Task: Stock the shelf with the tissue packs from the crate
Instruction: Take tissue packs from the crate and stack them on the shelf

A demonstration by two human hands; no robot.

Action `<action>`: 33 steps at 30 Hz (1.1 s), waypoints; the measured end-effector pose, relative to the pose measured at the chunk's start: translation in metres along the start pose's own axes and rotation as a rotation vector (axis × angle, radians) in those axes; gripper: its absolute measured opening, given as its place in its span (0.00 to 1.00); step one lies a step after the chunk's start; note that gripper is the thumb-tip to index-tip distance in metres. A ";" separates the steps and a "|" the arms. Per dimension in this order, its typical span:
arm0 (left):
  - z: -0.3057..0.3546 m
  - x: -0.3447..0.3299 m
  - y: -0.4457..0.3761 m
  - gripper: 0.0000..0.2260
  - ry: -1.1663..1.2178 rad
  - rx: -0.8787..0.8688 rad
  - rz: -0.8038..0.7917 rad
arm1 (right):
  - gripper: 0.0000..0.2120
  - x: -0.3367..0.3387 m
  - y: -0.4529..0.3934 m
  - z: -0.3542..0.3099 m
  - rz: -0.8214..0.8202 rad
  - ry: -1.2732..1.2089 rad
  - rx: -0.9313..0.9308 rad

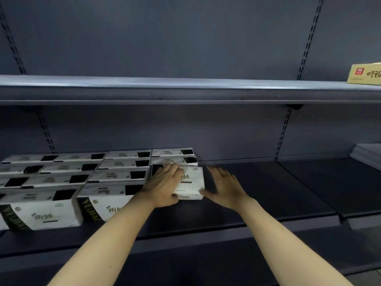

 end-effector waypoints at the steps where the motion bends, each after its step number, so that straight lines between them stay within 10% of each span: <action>1: 0.000 -0.004 0.000 0.33 0.015 0.016 -0.022 | 0.37 -0.003 -0.002 -0.001 -0.015 -0.010 -0.007; 15: -0.016 -0.021 -0.012 0.41 0.064 0.272 -0.290 | 0.36 -0.025 -0.029 -0.021 -0.273 -0.343 -0.125; 33: 0.001 0.001 -0.008 0.47 -0.002 0.221 -0.203 | 0.43 -0.021 -0.030 -0.025 -0.343 -0.331 -0.056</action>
Point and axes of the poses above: each hand's wrist, its own y-axis away from the middle knuckle, its own x-axis out of the back of the hand, z = x × y, the point moved 4 cm from there along -y, towards the middle knuckle, and after that the axes turned 2 degrees about y, right-handed, at the moved point
